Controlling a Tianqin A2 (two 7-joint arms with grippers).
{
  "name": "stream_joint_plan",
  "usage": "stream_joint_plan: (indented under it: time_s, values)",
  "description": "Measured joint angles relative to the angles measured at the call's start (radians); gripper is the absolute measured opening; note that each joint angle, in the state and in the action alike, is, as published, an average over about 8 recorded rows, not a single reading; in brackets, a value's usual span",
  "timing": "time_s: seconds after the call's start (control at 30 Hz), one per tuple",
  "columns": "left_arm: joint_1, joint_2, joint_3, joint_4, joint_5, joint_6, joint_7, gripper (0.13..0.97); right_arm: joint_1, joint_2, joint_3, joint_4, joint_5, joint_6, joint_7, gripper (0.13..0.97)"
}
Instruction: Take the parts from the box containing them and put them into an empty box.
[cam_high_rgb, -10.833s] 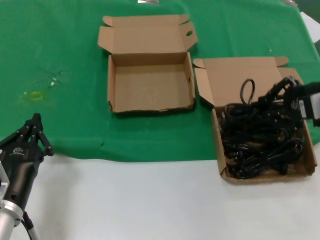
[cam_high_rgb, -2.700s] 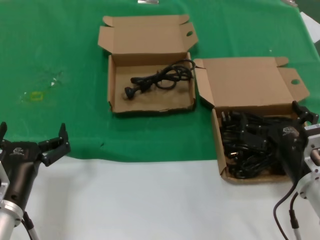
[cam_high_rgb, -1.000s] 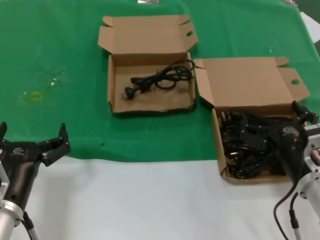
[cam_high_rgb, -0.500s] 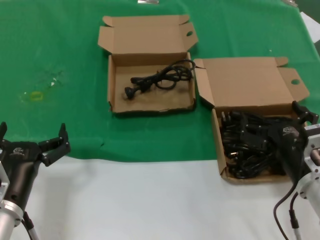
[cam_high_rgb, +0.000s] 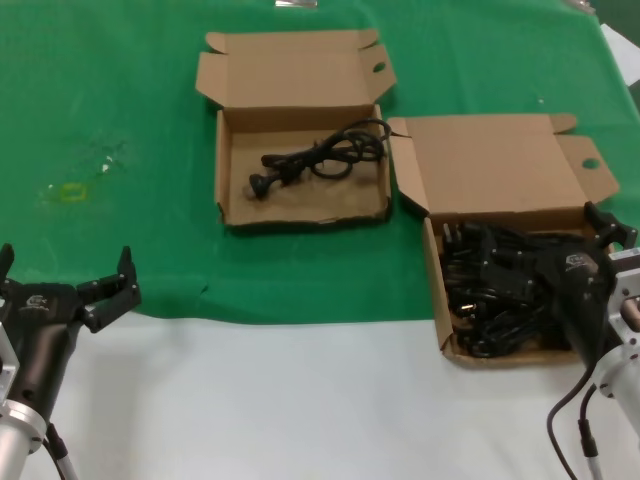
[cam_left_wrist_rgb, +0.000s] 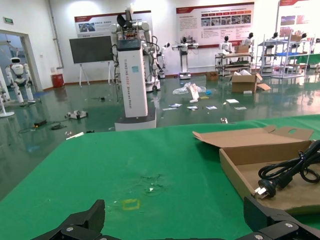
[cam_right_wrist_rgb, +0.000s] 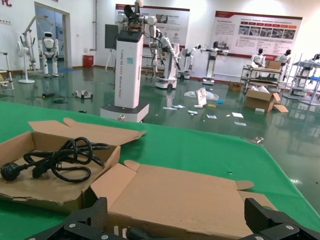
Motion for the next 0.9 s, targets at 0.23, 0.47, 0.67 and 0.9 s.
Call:
stream_joint_plan:
  time_s: [0.23,0.47,0.67,0.9]
  values:
    - [0.0,0.0,0.0,0.0,0.0,0.0,0.0,0.966,0.0,0.0,0.0,0.0,0.0,0.0,0.0,0.966]
    - [0.0,0.0,0.0,0.0,0.0,0.0,0.0,0.966,0.0,0.0,0.0,0.0,0.0,0.0,0.0,0.966]
    - [0.0,0.0,0.0,0.0,0.0,0.0,0.0,0.966,0.0,0.0,0.0,0.0,0.0,0.0,0.0,0.966]
    - [0.0,0.0,0.0,0.0,0.0,0.0,0.0,0.966,0.0,0.0,0.0,0.0,0.0,0.0,0.0,0.966]
